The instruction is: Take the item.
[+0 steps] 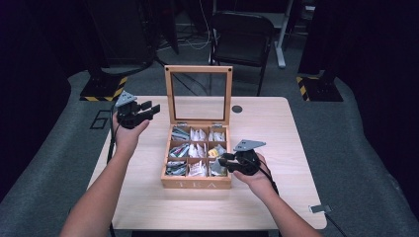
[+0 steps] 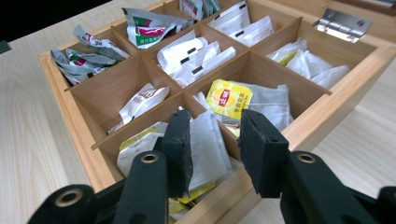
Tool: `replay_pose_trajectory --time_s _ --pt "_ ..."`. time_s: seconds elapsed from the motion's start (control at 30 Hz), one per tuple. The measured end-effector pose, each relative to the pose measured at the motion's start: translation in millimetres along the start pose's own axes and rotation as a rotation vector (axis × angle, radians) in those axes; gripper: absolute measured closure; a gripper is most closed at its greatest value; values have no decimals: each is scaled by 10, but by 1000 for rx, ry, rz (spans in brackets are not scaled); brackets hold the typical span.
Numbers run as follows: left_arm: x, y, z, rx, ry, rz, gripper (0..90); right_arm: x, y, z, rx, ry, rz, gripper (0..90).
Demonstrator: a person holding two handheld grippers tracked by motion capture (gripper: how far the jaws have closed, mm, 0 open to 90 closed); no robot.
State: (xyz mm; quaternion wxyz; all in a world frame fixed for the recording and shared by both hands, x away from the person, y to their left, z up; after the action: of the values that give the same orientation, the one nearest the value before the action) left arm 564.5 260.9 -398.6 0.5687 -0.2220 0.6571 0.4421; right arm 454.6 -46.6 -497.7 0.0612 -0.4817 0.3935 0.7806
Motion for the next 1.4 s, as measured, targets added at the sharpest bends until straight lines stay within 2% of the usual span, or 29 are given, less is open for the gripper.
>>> replay_pose_trajectory --time_s 0.4,0.73,0.9,1.0,1.17,1.4 --pt "9 11 5 -1 9 2 551 45 -42 24 -41 -8 26 770" --pt "19 -2 -10 1 4 3 548 44 -45 35 -67 -9 27 862" --pt "43 5 -4 0 -3 10 548 -5 -1 69 -90 -16 2 872" --pt "47 4 2 -6 8 1 547 -33 29 78 -93 -16 -10 877" --pt "68 6 -1 -6 -2 14 548 -87 72 92 -100 -14 -29 883" --pt "54 12 -13 -1 4 11 548 -154 137 106 -105 -21 -55 883"
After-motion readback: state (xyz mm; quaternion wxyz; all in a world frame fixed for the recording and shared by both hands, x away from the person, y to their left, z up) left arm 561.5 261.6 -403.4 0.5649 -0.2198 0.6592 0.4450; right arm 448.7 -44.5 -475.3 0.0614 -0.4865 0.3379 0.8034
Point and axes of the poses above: each handheld gripper's, and its own axes: y roughly backward along the jaws, x roughly out of its underside, z roughly to its left, the point moved 7 cm from there along -y, roughly forward along the jaws, and after that the axes turned 8 degrees about -y, right-handed, at the moved point
